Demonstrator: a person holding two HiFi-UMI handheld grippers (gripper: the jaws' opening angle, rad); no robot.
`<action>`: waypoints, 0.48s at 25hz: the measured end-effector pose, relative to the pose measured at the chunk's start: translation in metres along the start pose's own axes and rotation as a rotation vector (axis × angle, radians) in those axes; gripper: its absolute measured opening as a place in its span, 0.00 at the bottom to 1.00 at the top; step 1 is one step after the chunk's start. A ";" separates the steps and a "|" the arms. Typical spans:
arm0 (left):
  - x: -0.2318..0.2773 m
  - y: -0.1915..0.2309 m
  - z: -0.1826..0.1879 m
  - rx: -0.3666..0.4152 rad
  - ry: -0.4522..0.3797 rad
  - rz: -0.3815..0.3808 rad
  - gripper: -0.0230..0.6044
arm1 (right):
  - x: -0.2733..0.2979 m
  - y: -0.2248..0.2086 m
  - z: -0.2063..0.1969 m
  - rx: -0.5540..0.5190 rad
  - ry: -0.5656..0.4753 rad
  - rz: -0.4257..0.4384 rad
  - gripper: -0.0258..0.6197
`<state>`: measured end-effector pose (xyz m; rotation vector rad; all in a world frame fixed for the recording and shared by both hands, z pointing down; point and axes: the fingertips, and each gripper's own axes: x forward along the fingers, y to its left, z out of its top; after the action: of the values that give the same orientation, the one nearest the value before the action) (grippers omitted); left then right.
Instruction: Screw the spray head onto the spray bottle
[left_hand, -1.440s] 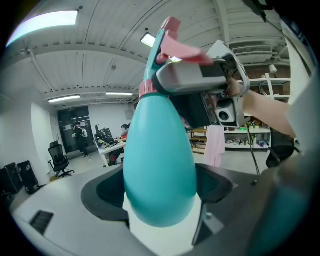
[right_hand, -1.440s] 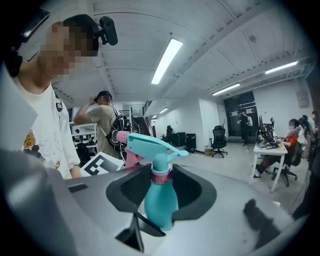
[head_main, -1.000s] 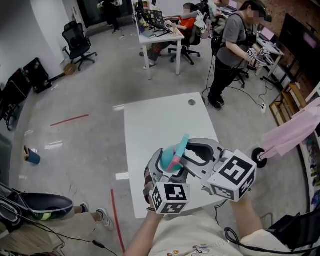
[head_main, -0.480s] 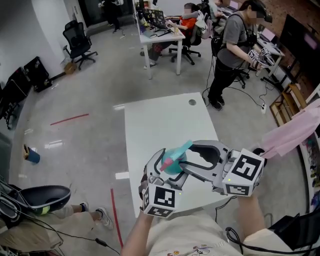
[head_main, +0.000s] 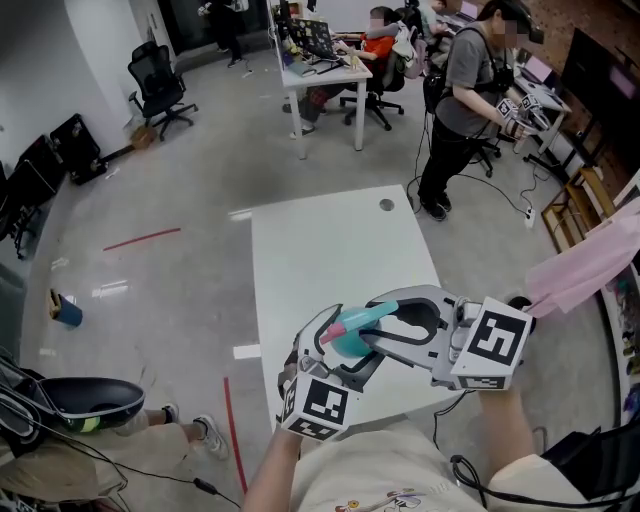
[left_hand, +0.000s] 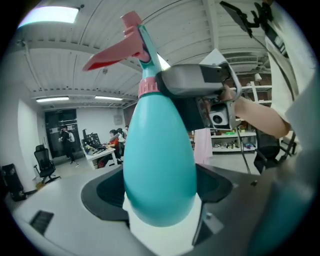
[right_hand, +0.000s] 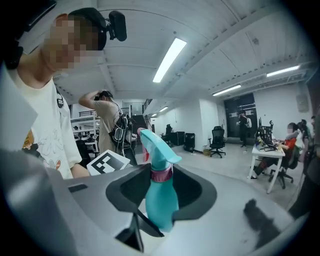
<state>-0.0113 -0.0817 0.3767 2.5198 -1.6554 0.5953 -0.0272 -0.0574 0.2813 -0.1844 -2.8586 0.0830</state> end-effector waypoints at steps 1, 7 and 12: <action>0.001 0.004 -0.001 -0.010 0.017 0.040 0.68 | 0.002 -0.003 0.000 0.002 0.002 -0.030 0.26; 0.003 0.026 -0.009 -0.077 0.109 0.275 0.68 | 0.013 -0.017 0.002 0.059 0.014 -0.259 0.25; 0.001 0.006 -0.012 -0.005 0.043 0.019 0.68 | 0.009 -0.008 -0.004 0.044 0.005 -0.138 0.26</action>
<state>-0.0195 -0.0816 0.3870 2.4727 -1.6665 0.6417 -0.0359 -0.0641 0.2880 0.0216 -2.8522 0.1181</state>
